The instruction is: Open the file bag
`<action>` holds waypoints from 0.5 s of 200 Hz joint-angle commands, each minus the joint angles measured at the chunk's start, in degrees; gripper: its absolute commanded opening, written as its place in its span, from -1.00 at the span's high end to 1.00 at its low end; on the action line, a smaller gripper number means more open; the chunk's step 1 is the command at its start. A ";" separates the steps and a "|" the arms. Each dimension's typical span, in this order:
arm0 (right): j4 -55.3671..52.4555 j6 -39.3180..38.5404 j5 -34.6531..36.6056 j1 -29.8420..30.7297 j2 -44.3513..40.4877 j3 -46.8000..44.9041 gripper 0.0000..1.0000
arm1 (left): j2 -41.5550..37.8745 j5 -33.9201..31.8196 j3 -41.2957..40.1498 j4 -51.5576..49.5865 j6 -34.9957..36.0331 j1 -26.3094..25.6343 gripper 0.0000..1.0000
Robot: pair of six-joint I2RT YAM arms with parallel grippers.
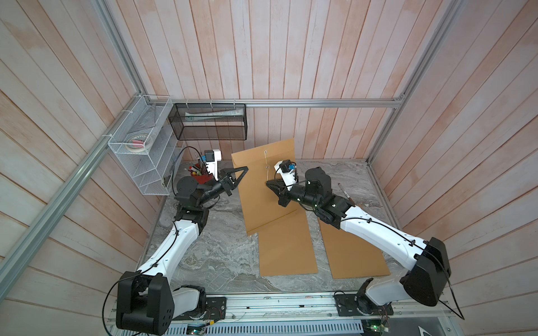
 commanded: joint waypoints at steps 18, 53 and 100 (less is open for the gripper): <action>1.77 2.19 3.55 -2.04 -2.77 -1.79 1.00 | -1.56 1.72 -0.20 -0.19 0.52 0.23 1.00; 2.44 2.78 3.45 -4.12 -3.04 -0.89 1.00 | -1.83 3.41 -1.18 -0.34 0.52 0.27 1.00; 2.35 3.48 3.46 -6.45 -2.46 1.14 1.00 | -2.90 4.21 -1.97 -1.74 1.30 0.24 1.00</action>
